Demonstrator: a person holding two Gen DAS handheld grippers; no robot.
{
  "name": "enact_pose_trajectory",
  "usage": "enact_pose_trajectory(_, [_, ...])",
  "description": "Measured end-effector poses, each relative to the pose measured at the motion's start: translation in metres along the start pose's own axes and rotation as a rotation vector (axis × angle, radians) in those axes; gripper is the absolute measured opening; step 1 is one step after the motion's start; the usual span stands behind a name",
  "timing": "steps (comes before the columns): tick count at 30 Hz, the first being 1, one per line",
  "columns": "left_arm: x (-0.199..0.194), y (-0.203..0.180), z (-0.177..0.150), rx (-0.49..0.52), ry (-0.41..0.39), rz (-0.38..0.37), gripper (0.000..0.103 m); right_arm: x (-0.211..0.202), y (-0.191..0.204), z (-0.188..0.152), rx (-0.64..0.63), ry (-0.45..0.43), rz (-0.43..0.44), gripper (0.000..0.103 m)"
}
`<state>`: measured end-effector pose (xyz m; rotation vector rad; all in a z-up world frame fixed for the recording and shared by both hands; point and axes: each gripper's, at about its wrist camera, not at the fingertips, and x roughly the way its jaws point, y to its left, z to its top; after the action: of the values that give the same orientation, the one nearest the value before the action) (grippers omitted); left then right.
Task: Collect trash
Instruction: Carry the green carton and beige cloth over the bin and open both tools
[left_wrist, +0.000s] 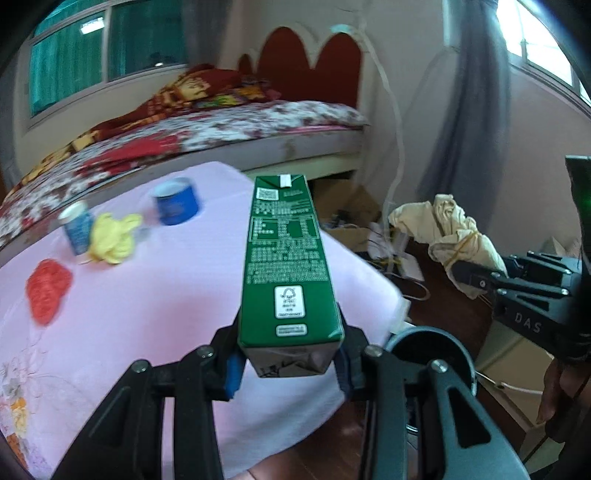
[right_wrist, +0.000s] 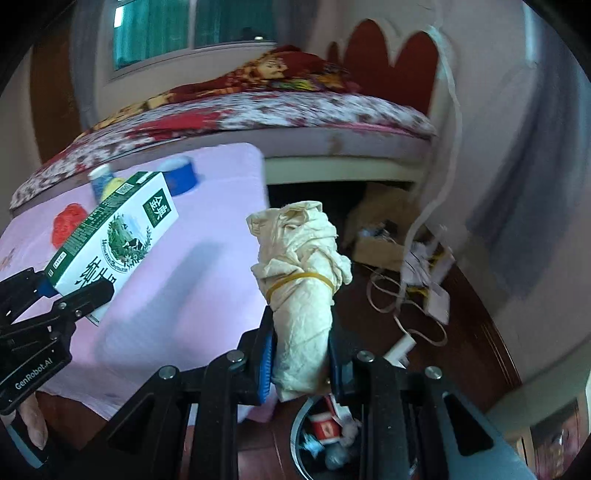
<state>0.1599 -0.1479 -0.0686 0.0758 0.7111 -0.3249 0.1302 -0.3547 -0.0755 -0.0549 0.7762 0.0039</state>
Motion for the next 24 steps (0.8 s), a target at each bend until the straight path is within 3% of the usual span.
enact_pose_trajectory(11, [0.007, -0.091, -0.017, 0.116, 0.039, -0.121, 0.040, -0.019, -0.084, -0.061, 0.095, 0.054, -0.080, 0.026])
enact_pose_trajectory(24, [0.032, -0.150, -0.038, 0.201, 0.117, -0.206, 0.040, -0.015, -0.137, -0.108, 0.170, 0.121, -0.119, 0.026])
